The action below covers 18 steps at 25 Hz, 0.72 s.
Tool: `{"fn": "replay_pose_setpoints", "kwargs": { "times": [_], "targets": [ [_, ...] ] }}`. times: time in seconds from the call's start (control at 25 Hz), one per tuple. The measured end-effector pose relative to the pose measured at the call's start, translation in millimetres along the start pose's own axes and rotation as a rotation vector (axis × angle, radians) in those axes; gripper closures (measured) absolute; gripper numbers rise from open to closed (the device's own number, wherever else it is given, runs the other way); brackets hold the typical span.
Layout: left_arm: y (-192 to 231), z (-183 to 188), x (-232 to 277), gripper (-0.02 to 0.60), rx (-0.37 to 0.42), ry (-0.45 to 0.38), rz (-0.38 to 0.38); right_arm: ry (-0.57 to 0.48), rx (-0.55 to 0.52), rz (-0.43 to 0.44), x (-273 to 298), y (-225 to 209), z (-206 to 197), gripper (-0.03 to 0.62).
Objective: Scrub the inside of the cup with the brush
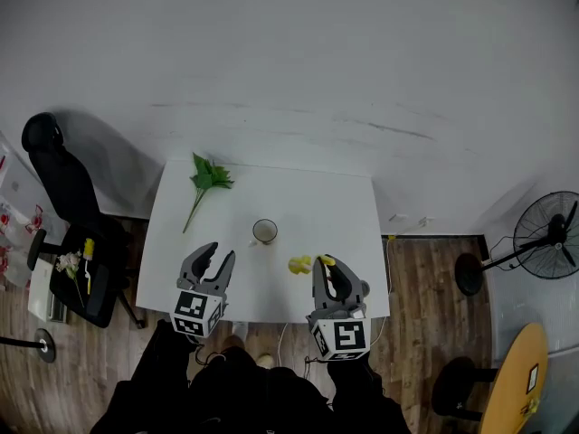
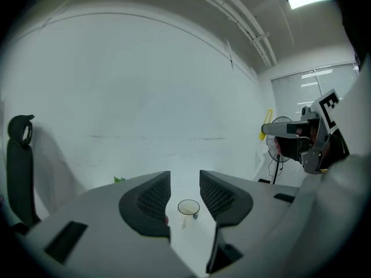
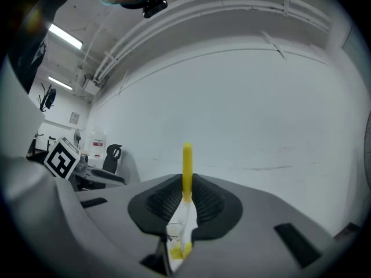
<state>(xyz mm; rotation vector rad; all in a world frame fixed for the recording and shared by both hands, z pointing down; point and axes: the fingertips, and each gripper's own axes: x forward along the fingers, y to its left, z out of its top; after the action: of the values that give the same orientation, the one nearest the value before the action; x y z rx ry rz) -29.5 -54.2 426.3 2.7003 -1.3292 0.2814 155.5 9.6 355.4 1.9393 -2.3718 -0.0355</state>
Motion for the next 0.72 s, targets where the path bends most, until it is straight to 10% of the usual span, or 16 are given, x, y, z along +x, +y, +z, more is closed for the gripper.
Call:
{"fn": "replay_pose_setpoints", "kwargs": {
  "times": [0.72],
  "targets": [
    [-82, 9, -115, 0.503, 0.034, -0.066, 0.021, 0.032, -0.006, -0.043, -131, 18, -23, 0.526]
  ]
}}
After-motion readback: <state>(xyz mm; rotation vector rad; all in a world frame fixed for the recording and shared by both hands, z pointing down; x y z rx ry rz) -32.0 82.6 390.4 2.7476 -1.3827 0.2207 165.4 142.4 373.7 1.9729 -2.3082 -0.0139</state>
